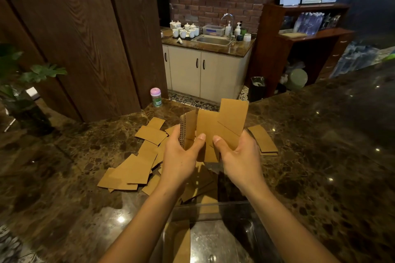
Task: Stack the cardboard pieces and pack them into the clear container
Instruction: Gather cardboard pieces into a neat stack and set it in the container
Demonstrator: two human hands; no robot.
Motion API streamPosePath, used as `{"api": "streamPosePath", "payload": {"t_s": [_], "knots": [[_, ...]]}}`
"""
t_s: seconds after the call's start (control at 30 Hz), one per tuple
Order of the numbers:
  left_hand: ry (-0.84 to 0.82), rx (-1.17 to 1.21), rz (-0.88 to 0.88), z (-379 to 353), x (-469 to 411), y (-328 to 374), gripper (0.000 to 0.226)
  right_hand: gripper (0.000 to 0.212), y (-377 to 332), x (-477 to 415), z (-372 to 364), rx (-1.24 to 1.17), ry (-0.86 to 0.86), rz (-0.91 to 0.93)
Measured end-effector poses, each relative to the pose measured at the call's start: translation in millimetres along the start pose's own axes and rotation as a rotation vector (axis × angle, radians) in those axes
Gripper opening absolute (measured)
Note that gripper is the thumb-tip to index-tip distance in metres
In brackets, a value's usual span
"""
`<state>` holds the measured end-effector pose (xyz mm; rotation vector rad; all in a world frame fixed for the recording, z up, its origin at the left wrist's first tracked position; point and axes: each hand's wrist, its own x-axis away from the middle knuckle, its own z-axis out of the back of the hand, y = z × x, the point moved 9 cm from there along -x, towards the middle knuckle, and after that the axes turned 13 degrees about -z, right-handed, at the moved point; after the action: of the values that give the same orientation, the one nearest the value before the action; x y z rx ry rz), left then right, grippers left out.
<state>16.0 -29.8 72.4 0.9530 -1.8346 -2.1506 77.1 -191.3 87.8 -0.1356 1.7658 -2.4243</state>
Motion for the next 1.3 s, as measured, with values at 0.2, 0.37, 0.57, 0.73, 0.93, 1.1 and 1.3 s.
{"api": "streamPosePath", "payload": {"t_s": [0.2,0.37,0.57,0.73,0.93,1.1,1.3], "knots": [[-0.039,0.034,0.001,-13.6,2.8,8.2,0.018,0.031,0.7,0.2,-3.7,0.042,-0.001,-0.004],[-0.107,0.114,0.07,-21.4,6.3,4.6,0.018,0.041,6.3,0.0,-10.8,-0.117,-0.129,-0.076],[-0.061,0.217,0.217,-21.2,11.0,-4.9,0.026,0.017,14.4,1.6,-20.6,-0.363,-0.271,-0.232],[-0.016,0.298,0.247,-12.2,10.2,-2.5,0.026,0.018,6.8,4.0,-17.9,-0.247,-0.327,-0.186],[-0.063,0.344,0.311,-16.3,12.8,0.6,0.031,0.035,5.4,2.6,-16.7,-0.215,-0.321,-0.146],[-0.189,0.656,0.401,-30.5,20.6,7.8,0.037,0.035,6.1,0.3,-12.0,-0.445,-0.334,-0.241],[-0.159,0.486,0.226,-15.0,7.4,7.4,0.037,0.027,0.5,6.0,-16.3,-0.49,-0.455,-0.256]]}}
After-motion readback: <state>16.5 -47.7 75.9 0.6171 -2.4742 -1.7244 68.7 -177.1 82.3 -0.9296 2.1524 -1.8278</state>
